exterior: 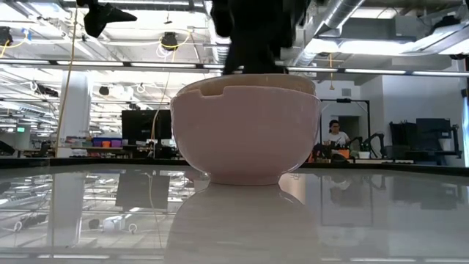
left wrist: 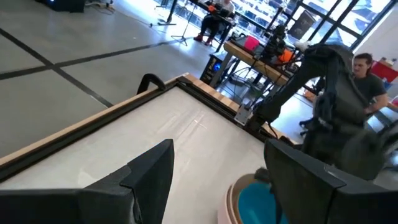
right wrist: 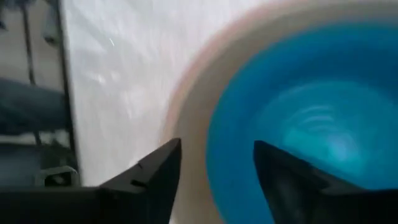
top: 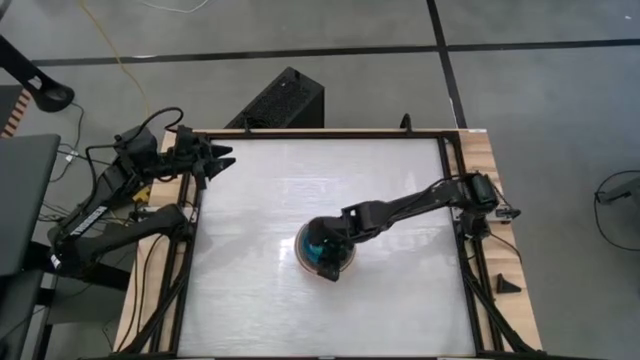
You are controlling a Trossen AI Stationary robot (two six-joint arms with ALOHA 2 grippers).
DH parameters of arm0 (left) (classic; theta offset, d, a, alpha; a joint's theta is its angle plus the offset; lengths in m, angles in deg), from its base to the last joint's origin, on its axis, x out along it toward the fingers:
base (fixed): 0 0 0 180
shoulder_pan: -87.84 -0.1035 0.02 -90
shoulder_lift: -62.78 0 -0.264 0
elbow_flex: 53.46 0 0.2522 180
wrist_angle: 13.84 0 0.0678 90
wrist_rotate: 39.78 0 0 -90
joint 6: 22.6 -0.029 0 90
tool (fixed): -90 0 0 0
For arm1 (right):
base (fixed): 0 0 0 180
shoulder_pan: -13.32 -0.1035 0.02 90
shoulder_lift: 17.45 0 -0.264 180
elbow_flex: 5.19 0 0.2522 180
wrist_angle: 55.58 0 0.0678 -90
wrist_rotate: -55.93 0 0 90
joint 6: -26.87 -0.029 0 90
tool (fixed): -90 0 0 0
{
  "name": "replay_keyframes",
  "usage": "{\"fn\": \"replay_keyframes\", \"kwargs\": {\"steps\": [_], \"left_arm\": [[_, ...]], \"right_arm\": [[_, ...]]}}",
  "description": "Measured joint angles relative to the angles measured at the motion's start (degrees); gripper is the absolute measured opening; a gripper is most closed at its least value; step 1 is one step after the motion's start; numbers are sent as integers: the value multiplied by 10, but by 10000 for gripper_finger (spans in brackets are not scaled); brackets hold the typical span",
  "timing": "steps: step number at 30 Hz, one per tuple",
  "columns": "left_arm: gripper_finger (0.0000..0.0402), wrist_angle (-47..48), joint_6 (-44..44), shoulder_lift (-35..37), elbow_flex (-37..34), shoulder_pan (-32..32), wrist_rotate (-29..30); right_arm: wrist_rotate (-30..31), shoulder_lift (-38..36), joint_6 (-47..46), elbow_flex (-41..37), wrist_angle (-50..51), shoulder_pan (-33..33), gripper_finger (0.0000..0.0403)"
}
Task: Nest bowls inside each other
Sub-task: Return to Home Position
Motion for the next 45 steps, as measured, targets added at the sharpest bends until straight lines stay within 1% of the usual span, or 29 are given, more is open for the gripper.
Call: {"fn": "replay_keyframes", "kwargs": {"steps": [2,5,11,14,17,18,20,22,26,29,34,36,41,43,45], "left_arm": [[238,1,-2,0,0,0,-1],[238,1,-10,0,0,0,-1],[238,22,-48,1,0,0,-2],[238,43,-63,9,0,0,-20],[238,45,-60,34,0,0,-33],[238,46,-59,47,0,0,-31],[238,57,-54,77,0,0,-19],[238,85,-50,109,0,0,-7],[238,158,-26,168,0,0,10],[238,183,2,201,0,0,30],[238,232,12,232,0,0,65],[238,233,12,242,-10,0,74],[238,234,12,284,-83,0,82],[238,231,12,305,-122,0,84],[238,217,15,307,-159,0,77]], "right_arm": [[20,-24,-8,0,0,0,251],[65,-58,-22,1,-2,-5,255],[183,-130,-33,1,-7,-29,231],[247,-164,-29,1,-14,-45,217],[302,-202,-21,1,-22,-61,207],[314,-213,-18,1,-20,-65,203],[319,-235,-13,1,-13,-69,198],[323,-261,-12,-17,-13,-70,193],[330,-328,-12,-89,-39,-69,182],[330,-388,-11,-160,-78,-69,176],[329,-506,-20,-293,-147,-68,173],[326,-558,-33,-346,-165,-68,173],[318,-674,-54,-470,-235,-68,172],[317,-714,-58,-510,-265,-64,170],[315,-743,-66,-540,-269,-58,169]]}}
